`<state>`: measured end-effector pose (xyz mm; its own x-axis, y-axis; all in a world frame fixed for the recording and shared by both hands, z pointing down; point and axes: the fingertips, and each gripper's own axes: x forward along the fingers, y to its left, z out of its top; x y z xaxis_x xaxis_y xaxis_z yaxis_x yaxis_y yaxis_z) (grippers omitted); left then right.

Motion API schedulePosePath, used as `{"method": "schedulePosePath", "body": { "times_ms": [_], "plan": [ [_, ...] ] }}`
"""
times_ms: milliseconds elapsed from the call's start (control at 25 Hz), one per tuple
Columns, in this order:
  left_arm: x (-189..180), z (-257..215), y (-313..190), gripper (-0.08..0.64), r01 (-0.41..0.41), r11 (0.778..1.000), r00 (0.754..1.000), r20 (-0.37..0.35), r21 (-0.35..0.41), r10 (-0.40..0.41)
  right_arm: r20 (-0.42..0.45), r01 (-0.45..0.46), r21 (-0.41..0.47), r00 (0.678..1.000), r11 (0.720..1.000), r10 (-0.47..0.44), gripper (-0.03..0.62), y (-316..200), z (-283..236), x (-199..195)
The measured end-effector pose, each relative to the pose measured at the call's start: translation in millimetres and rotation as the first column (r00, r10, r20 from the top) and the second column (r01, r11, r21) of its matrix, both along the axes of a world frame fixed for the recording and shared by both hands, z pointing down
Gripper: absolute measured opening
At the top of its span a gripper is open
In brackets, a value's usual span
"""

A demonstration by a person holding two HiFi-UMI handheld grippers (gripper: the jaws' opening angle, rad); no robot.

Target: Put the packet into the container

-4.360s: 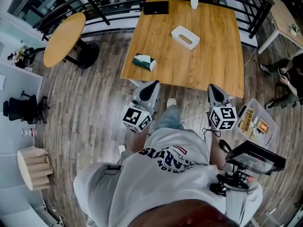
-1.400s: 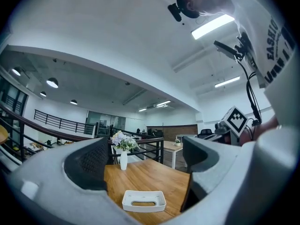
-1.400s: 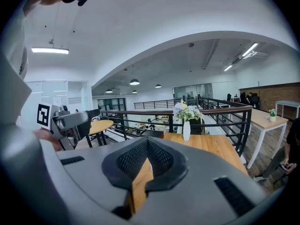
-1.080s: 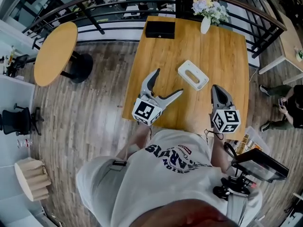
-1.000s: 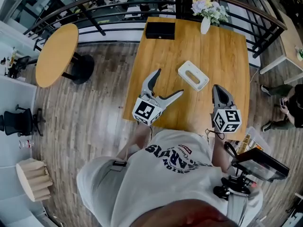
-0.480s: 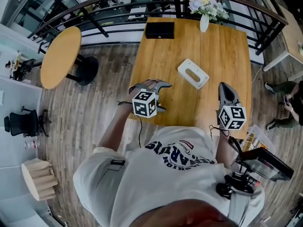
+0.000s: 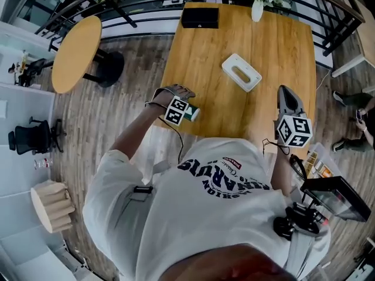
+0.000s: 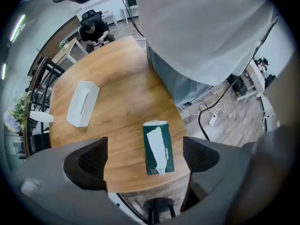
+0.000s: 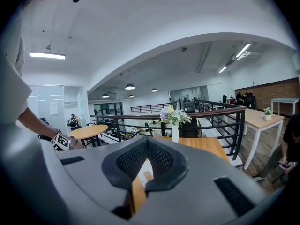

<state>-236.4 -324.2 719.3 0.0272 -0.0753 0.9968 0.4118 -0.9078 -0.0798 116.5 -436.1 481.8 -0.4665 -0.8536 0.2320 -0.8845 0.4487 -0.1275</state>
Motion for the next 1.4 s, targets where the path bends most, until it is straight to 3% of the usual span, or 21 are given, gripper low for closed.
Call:
{"method": "schedulePosePath", "body": {
  "times_ms": [200,520,760,960,1200,1400],
  "plan": [
    [-18,53,11,0.489,-0.013,1.000,0.999,0.029,-0.015,0.014,-0.016,-0.003,-0.018,1.000,1.000,0.003,0.006,8,7,9],
    [-38,114,-10,0.489,-0.055,0.998,0.995,0.087,0.037,0.052,-0.015,-0.027,-0.017,1.000,0.999,0.027,0.006,12,11,20],
    [-42,138,5,0.489,-0.065,0.998,0.989,0.132,-0.015,0.067,-0.019,-0.068,-0.027,0.998,0.997,0.068,0.006,15,15,37],
    [-45,126,9,0.489,-0.021,0.999,0.991,0.128,-0.029,0.025,-0.018,-0.084,-0.033,0.996,0.996,0.083,0.006,16,17,42],
    [-70,120,6,0.489,0.030,0.998,0.985,0.170,0.058,-0.039,-0.016,-0.075,-0.047,0.997,0.996,0.075,0.006,17,22,41],
    [-76,131,4,0.491,0.085,0.992,0.982,0.162,0.090,-0.099,-0.016,-0.053,-0.037,0.999,0.998,0.052,0.006,17,19,33]
  ]
}}
